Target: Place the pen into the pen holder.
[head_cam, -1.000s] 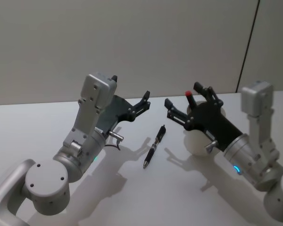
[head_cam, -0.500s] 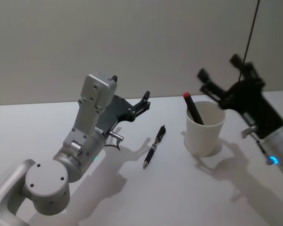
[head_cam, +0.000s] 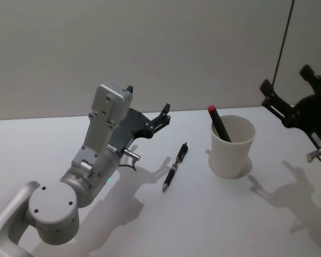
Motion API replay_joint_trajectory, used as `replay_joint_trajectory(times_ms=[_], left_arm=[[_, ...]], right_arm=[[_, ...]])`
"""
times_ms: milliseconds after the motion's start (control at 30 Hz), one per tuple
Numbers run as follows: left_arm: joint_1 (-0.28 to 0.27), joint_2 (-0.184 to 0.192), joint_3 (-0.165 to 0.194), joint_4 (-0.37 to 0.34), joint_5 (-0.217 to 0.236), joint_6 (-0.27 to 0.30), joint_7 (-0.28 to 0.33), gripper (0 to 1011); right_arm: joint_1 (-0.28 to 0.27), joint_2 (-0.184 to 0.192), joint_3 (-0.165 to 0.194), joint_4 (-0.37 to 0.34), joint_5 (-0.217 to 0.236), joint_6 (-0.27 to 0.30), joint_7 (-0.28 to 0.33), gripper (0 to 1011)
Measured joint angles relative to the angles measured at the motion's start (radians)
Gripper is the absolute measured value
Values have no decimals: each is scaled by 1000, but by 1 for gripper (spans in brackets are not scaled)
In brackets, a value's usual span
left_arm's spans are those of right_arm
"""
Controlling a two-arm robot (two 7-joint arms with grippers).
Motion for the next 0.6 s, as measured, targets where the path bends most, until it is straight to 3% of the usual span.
replay_joint_trajectory(times_ms=[367, 600], left_arm=[[0, 0, 0, 0, 0, 0, 0, 1001], [0, -1, 0, 0, -1, 3, -1, 1001]], right_arm=[[-50, 48, 24, -9, -87, 99, -98, 1001], [-76, 71, 36, -1, -159, 205, -166, 1001]])
